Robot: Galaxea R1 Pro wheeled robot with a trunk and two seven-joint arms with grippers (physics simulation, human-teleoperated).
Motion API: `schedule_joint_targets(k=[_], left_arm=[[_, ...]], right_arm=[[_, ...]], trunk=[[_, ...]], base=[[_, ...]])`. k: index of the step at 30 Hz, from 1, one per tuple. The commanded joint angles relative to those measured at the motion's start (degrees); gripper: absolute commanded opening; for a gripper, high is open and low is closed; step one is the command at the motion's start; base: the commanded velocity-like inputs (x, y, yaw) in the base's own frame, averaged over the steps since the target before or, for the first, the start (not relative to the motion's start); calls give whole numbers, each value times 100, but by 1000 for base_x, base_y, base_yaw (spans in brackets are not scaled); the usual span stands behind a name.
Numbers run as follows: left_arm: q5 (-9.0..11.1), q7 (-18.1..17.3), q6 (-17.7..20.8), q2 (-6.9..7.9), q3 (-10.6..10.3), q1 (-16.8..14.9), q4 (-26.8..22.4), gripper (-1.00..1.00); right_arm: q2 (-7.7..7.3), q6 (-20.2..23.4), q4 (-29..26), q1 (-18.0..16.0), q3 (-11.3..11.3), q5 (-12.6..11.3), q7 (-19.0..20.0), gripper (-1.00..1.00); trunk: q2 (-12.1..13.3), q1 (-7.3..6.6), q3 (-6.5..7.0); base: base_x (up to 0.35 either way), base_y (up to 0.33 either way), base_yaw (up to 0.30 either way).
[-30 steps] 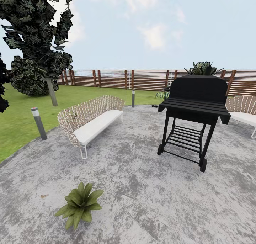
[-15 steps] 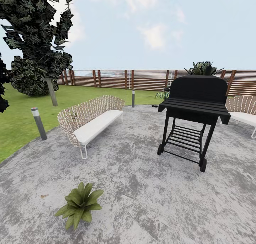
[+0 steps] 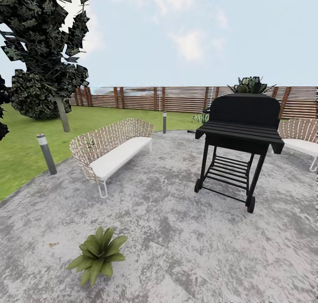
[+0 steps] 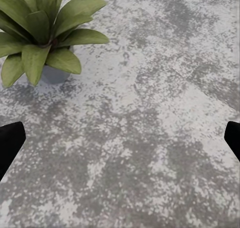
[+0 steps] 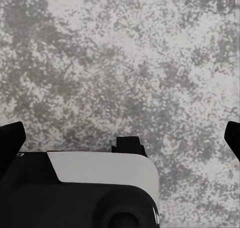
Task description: Pick up the pesticide atomizer in the garden and spray insectifuge to fully cover both potted plants in the garden.
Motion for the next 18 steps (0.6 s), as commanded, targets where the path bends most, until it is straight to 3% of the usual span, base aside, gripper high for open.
schedule_joint_targets(k=[1, 11, 18], left_arm=[[1, -1, -18, 0, 1, -3, 3, 100], [1, -1, -18, 0, 1, -3, 3, 100], [1, -1, -18, 0, 1, -3, 3, 100]], right_arm=[[0, -1, -5, -1, -6, -5, -5, 100], [6, 1, -6, -1, -11, -6, -16, 100], [-14, -1, -5, -1, -11, -6, -7, 100]], trunk=[[-3, 0, -3], [-3, 0, 24], [-3, 0, 27]], base=[[0, 0, -181], [0, 0, -231], [0, 0, -46]])
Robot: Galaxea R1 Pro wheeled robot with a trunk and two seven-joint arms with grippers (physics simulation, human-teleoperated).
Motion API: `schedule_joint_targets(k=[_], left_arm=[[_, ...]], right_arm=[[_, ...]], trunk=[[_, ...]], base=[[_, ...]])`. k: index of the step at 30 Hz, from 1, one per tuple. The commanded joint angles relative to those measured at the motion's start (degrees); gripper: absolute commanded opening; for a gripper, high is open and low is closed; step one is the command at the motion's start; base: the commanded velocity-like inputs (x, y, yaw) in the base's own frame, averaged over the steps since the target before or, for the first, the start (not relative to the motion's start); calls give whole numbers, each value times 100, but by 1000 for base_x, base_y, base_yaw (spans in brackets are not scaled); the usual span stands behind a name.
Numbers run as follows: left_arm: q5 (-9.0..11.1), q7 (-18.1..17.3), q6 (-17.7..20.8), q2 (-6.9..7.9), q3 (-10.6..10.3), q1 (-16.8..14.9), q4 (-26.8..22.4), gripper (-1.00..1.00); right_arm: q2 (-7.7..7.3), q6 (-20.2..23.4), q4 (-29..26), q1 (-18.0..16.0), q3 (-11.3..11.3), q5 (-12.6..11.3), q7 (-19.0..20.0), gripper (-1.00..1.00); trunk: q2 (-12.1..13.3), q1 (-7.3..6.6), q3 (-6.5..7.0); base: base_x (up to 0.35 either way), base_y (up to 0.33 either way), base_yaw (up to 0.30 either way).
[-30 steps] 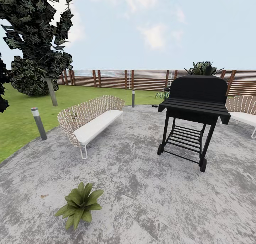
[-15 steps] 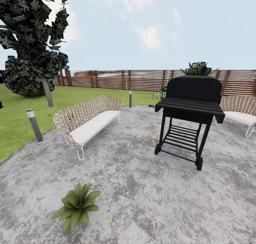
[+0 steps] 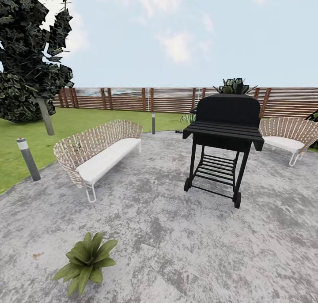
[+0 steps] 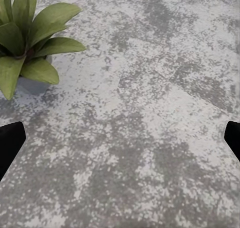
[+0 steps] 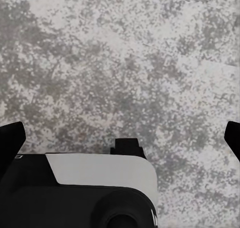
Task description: Pick up the pesticide atomizer in the garden and spray insectifuge to fully cover both potted plants in the garden.
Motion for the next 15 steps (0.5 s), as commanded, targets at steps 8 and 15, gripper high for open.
schedule_joint_targets(k=[8, 15], left_arm=[[-5, -1, -18, -1, 1, -3, 6, 100], [-8, -1, -18, 1, -2, -3, 14, 100]], right_arm=[[-6, 3, -6, -1, -6, -4, 9, 100], [-8, 1, -3, -1, -13, -4, 3, 100]], trunk=[[-3, 0, -6], [-3, 0, -6]], base=[[0, 0, -1], [-50, 0, 0]])
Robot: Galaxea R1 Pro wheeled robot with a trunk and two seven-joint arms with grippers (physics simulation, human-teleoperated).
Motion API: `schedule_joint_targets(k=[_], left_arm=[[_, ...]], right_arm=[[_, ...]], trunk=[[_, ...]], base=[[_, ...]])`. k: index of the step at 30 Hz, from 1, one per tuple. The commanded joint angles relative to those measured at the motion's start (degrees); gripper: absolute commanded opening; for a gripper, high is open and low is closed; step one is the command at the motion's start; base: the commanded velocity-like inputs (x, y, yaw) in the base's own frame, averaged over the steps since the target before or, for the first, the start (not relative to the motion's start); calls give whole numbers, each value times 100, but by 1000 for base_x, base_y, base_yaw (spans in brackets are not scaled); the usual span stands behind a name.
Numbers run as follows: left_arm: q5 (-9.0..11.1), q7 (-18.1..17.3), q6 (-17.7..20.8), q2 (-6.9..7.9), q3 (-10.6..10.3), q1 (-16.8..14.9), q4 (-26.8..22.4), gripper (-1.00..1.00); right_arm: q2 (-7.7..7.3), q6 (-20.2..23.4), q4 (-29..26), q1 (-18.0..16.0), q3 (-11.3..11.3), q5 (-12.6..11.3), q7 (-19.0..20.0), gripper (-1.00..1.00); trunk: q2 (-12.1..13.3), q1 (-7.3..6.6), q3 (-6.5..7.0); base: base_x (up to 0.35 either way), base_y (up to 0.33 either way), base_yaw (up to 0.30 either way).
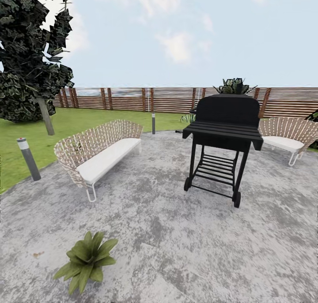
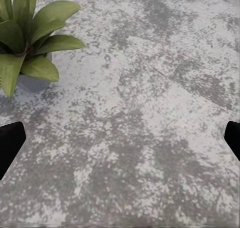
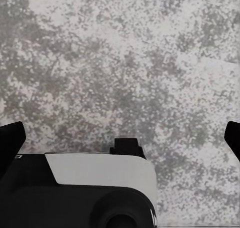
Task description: Pick up the pesticide atomizer in the garden and spray insectifuge to fully cover both potted plants in the garden.
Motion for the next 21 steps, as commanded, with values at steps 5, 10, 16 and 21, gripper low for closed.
schedule_joint_targets(k=[5, 10, 16, 21], left_arm=[[0, -1, -18, -2, 0, -3, 4, 100], [0, -1, -18, -3, -4, -3, 4, 100], [0, -1, -18, -3, -4, -3, 4, 100], [0, -1, -18, -3, -4, -3, 4, 100]], right_arm=[[-6, -3, -6, -1, -7, -4, -4, 100], [-6, -3, -6, -1, -14, -4, 0, 100], [-5, -3, -6, -1, -15, -4, 11, 100], [-9, -3, -6, -1, -41, -9, 13, 100]], trunk=[[-3, -2, -6], [-3, -2, -6], [-3, -2, -6], [-3, -2, -6]], base=[[-316, 26, -37], [-327, 130, -226], [-295, 193, -272], [-277, 224, -277]])
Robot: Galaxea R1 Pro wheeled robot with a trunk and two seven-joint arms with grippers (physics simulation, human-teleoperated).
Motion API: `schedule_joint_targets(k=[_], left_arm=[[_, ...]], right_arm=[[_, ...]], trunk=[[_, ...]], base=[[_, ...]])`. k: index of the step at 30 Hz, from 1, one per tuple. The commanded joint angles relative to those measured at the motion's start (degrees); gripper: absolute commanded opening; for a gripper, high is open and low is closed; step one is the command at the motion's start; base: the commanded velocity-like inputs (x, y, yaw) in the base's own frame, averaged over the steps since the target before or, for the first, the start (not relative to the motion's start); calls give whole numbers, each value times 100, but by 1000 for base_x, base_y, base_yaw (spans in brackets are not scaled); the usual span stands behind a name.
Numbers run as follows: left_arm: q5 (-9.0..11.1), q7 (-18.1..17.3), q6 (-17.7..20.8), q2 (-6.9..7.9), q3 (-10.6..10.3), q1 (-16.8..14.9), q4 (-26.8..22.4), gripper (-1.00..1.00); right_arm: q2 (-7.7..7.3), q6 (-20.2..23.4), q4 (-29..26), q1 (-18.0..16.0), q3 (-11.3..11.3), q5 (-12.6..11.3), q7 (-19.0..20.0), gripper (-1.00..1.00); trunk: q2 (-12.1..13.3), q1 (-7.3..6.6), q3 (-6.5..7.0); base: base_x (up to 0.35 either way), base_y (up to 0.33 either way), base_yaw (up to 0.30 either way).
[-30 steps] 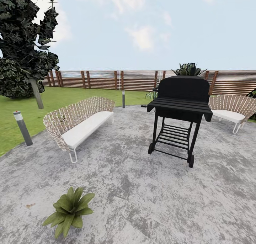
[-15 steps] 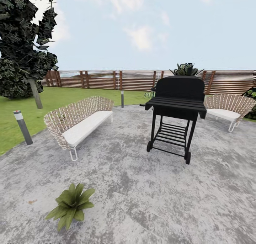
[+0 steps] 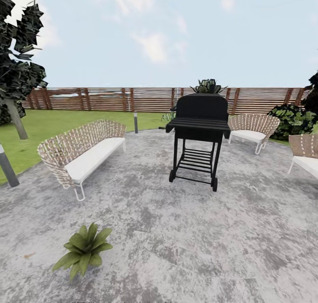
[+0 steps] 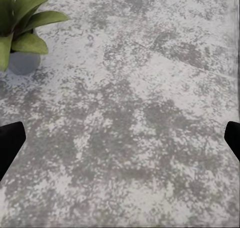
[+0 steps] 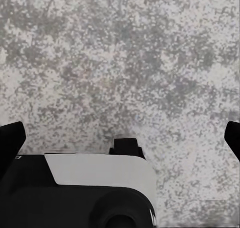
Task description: Pick up the pesticide atomizer in the garden and spray insectifuge to fully cover both potted plants in the garden.
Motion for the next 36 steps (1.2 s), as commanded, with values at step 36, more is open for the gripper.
schedule_joint_targets(k=[36], left_arm=[[0, -1, -18, 0, 0, -3, 4, 100]], right_arm=[[14, 5, -4, -1, -371, 0, -5, 100]], trunk=[[-4, -3, -5]], base=[[-260, 218, -173]])
